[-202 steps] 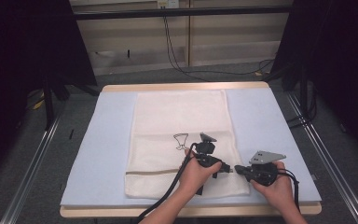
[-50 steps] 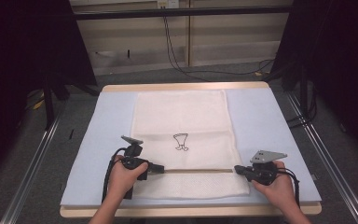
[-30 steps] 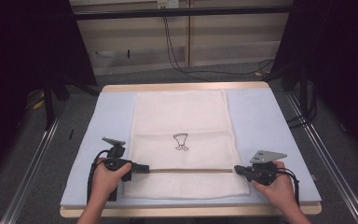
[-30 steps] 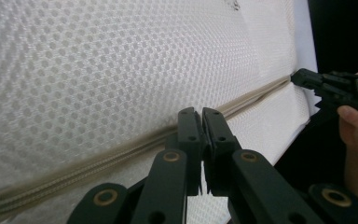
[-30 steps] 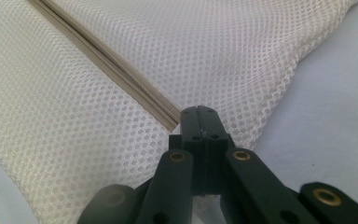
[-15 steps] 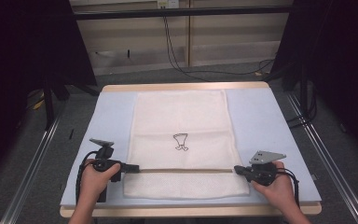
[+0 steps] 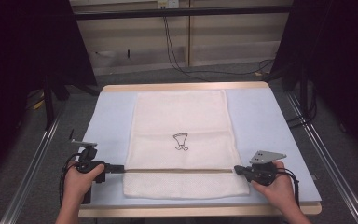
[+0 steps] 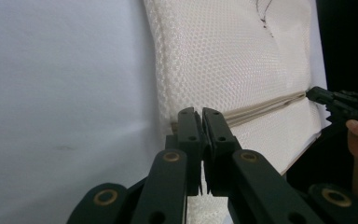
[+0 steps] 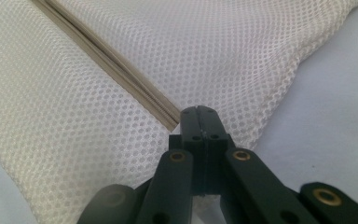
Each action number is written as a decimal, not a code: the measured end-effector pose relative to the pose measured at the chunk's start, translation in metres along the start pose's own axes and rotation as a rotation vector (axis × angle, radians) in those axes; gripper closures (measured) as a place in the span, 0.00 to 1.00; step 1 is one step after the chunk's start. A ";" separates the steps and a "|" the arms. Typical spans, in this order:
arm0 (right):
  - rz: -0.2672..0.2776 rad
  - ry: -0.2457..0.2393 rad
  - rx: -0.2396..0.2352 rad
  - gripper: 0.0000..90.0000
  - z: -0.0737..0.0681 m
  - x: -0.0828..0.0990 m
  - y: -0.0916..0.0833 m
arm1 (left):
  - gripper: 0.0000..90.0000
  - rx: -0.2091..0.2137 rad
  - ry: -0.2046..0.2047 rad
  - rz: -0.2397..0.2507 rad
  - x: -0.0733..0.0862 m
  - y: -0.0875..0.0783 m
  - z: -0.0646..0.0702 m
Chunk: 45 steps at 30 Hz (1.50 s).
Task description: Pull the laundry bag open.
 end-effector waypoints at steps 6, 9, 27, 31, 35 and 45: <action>0.000 0.004 0.001 1.00 0.000 0.000 0.000 | 0.97 -0.009 -0.004 -0.011 0.001 -0.001 -0.004; 0.002 -0.002 0.001 1.00 0.000 0.000 0.000 | 0.97 -0.005 -0.014 0.004 0.001 -0.004 -0.005; 0.009 0.009 0.001 1.00 0.002 -0.002 -0.002 | 0.87 -0.034 0.048 0.059 -0.005 -0.012 0.003; 0.089 0.052 0.054 0.81 0.015 -0.010 -0.009 | 0.68 -0.095 0.103 0.132 -0.012 -0.015 0.000; 0.146 0.073 0.140 0.55 0.026 -0.013 -0.011 | 0.57 -0.195 0.233 0.213 -0.020 -0.013 0.002; 0.066 0.111 0.294 0.19 0.061 0.000 0.000 | 0.24 -0.464 0.496 0.283 -0.036 -0.012 -0.021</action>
Point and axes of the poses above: each handheld gripper's, and its own axes: y roughly forward along the jaws, x roughly out of its underside, z roughly to its right, the point moved 5 cm from there along y, roughly forward along the jaws, and after that the axes turned 13 degrees about x, right-handed, at the moved point
